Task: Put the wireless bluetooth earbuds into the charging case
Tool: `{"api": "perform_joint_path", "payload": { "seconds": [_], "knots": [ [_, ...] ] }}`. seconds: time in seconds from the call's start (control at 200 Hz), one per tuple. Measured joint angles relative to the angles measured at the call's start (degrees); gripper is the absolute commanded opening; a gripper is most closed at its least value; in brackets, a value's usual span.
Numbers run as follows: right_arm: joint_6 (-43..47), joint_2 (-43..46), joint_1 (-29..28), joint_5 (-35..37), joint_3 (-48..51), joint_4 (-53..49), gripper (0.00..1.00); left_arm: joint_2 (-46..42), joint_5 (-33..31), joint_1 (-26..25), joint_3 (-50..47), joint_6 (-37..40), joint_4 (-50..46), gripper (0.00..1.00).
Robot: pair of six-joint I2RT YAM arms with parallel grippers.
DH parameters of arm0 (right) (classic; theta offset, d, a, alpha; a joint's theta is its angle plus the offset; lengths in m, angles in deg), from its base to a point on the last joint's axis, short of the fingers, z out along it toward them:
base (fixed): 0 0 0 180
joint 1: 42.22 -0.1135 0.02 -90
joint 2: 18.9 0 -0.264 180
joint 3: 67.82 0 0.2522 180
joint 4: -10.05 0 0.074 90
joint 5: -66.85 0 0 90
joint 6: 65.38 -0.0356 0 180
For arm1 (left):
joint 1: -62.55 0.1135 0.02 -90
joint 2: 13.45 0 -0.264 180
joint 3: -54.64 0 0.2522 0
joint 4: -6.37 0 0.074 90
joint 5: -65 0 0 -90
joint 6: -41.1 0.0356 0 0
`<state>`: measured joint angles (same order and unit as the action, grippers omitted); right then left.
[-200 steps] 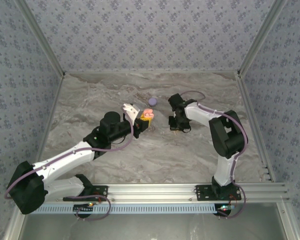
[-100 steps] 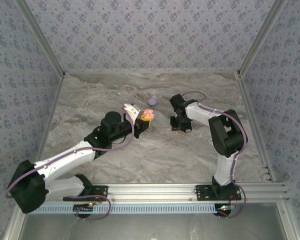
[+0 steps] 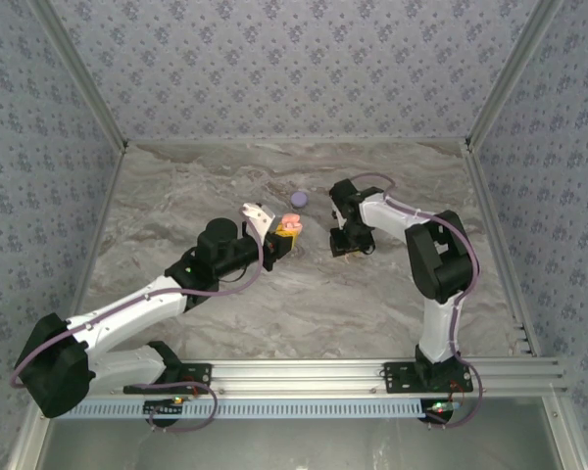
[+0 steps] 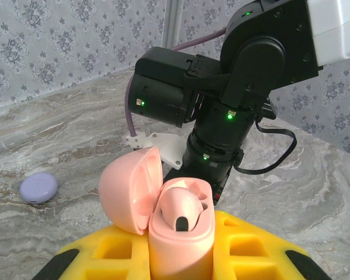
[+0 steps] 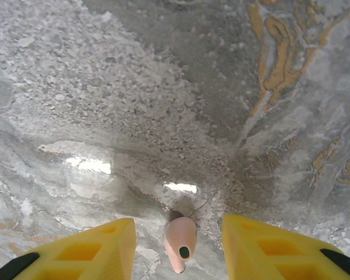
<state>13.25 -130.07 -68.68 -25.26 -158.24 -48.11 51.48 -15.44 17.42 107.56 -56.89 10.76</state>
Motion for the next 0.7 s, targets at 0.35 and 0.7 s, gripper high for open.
{"api": "perform_joint_path", "payload": {
  "seconds": [0.35, 0.7],
  "knots": [
    [5.1, -2.4, -0.5, 0.0, -3.6, -3.6, 0.38, 0.0, 0.0, 0.0, 0.0, 0.0, -0.1, 0.13],
    [5.5, -3.5, -0.7, 0.5, -3.7, -4.8, 0.31, 0.0, 0.0, 0.0, 0.0, 0.0, -0.2, 0.13]
  ]
}}
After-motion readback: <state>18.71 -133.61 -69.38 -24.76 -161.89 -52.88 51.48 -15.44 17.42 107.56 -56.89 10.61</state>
